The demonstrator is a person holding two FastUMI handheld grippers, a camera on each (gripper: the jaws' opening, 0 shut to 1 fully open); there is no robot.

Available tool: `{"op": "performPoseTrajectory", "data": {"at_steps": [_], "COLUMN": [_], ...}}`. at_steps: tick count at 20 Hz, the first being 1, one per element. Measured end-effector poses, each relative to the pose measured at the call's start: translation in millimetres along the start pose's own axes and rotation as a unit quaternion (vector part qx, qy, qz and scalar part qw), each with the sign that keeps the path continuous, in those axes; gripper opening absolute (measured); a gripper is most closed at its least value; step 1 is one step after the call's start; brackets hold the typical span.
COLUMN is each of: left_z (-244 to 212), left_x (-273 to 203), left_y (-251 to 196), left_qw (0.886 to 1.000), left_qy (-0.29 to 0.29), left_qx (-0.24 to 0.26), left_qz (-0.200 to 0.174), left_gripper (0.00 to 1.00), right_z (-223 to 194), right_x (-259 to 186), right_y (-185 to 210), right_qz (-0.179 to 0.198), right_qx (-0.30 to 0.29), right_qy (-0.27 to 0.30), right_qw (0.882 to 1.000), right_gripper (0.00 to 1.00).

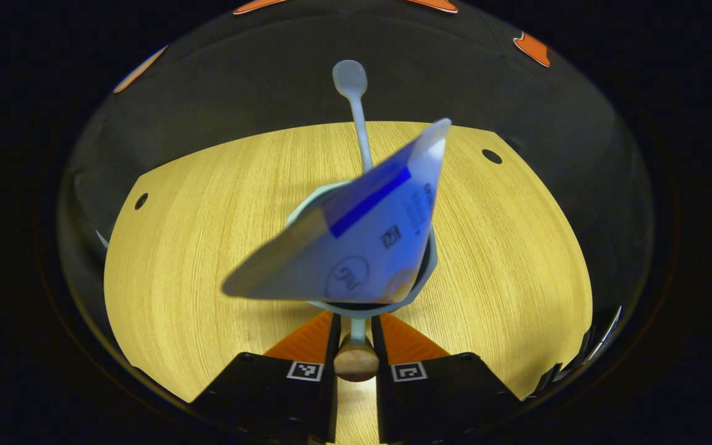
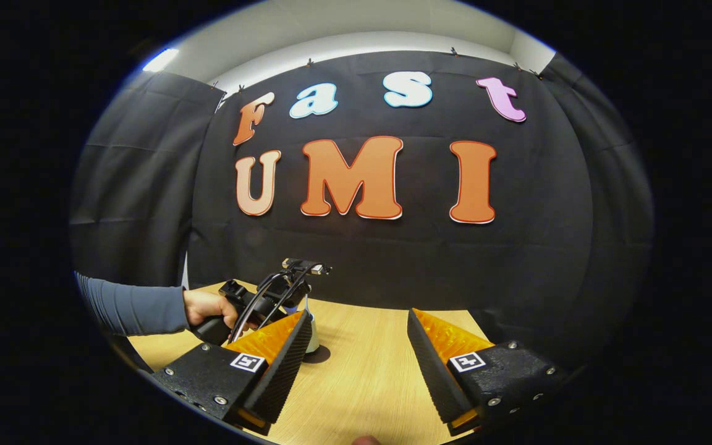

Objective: Put the toothbrush and toothpaste on the desktop into the cup, then pick up the cup and place it on the coaster on the desktop.

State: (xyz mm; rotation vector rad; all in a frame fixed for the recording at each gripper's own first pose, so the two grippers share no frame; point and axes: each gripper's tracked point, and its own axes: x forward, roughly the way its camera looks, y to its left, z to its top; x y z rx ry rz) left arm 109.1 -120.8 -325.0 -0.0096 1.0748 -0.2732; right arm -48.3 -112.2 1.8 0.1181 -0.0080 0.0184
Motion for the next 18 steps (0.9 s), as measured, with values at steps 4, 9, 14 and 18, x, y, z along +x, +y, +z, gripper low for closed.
{"op": "performPoseTrajectory", "data": {"at_steps": [4, 9, 14, 18], "left_z": [3.4, 35.0, 37.7, 76.4], "left_x": [20.7, 30.5, 2.7, 0.6], "left_y": [-5.0, -14.3, -9.6, 3.6], "left_qw": [1.0, 1.0, 0.998, 0.994], "left_qy": [0.006, -0.003, -0.046, -0.102], "left_qx": [0.006, 0.019, 0.031, 0.031], "left_qz": [0.0, -0.013, -0.014, -0.016], "left_gripper": [0.25, 0.3, 0.87, 1.0], "right_z": [-8.1, -16.3, -18.5, -12.0], "right_x": [-2.1, 3.5, 13.8, 23.8], "right_y": [-1.4, -1.1, 10.5, 25.6], "right_qz": [-0.004, -0.007, -0.005, -0.005], "right_qx": [0.007, 0.014, 0.019, 0.008], "right_qy": [0.006, 0.017, 0.022, 0.013], "right_qw": [1.0, 1.0, 1.0, 1.0], "right_gripper": [0.93, 0.93, 0.93, 0.93]}}
